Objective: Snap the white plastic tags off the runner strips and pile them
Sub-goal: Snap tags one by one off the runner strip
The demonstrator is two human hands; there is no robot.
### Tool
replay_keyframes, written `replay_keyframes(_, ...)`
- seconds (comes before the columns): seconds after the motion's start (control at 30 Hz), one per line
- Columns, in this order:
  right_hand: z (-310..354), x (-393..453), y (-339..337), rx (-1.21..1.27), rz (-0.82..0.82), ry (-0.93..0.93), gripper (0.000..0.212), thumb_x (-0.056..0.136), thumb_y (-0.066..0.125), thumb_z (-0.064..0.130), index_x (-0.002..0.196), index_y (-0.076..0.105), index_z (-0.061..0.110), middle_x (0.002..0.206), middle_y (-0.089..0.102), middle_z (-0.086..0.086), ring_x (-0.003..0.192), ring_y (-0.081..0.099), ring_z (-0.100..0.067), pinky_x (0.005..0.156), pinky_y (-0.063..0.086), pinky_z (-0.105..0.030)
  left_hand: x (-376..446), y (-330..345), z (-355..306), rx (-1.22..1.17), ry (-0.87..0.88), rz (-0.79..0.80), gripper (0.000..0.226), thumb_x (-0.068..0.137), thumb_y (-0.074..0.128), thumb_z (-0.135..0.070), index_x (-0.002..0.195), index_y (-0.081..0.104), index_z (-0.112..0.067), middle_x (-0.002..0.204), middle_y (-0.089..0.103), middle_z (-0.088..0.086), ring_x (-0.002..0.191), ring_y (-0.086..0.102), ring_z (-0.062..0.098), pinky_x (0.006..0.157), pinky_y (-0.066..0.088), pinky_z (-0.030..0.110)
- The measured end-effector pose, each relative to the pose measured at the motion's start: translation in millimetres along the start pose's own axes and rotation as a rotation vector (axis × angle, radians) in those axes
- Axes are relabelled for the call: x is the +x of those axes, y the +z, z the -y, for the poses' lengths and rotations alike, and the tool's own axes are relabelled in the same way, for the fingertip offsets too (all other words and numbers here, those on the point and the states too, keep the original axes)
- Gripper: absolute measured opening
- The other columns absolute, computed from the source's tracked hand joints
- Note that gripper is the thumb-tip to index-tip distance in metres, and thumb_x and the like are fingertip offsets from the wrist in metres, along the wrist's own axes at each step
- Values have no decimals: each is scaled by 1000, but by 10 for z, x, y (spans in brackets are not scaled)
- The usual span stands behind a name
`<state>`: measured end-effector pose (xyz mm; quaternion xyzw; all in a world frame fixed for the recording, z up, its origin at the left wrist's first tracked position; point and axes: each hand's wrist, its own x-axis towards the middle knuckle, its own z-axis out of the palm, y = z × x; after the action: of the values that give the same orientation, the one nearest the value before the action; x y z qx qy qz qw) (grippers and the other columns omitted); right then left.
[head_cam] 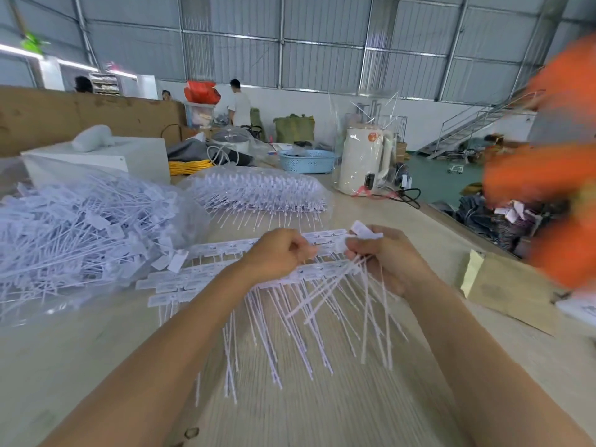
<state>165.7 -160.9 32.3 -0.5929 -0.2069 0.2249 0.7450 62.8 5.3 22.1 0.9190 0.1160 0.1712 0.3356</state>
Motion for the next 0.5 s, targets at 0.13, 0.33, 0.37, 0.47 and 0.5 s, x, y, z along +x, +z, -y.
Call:
replay_keyframes(0.13, -45, -71, 186, 72, -25, -127, 11, 84, 60, -9, 79, 57, 0, 58, 60, -8, 52, 58, -20, 48, 49, -27, -141, 107, -379, -542, -61, 266, 51, 84, 54, -52, 108, 65, -8, 97, 71, 8, 91, 68, 21, 84, 54, 31)
replay_keyframes(0.33, -77, -109, 246, 96, -158, -206, 13, 85, 66, 3, 95, 61, 10, 75, 67, -5, 60, 65, -14, 58, 55, -26, -262, 366, -564, -567, -54, 426, 7, 90, 60, -8, 94, 55, -4, 64, 57, 6, 47, 54, 11, 48, 48, 24)
replay_keyframes(0.37, -67, -111, 230, 50, -143, -226, 20, 85, 67, 5, 102, 60, 11, 83, 66, -7, 64, 65, -16, 61, 55, -28, -259, 374, -573, -540, -55, 397, 7, 93, 57, -10, 87, 53, -7, 60, 51, 4, 41, 47, 9, 44, 42, 22)
replay_keyframes(0.47, -1, -118, 129, -115, -125, -315, 39, 87, 66, 18, 124, 53, 16, 112, 61, -5, 87, 63, -19, 76, 53, -35, -219, 321, -545, -593, -137, 300, 18, 95, 54, -17, 79, 48, -14, 52, 41, -3, 34, 31, 4, 36, 26, 14)
replay_keyframes(0.5, 22, -126, 93, -128, -141, -324, 42, 88, 63, 24, 129, 51, 18, 118, 60, -3, 96, 62, -18, 83, 51, -37, -211, 294, -534, -622, -142, 303, 15, 95, 53, -17, 81, 48, -14, 51, 39, -4, 34, 28, 4, 35, 23, 13)
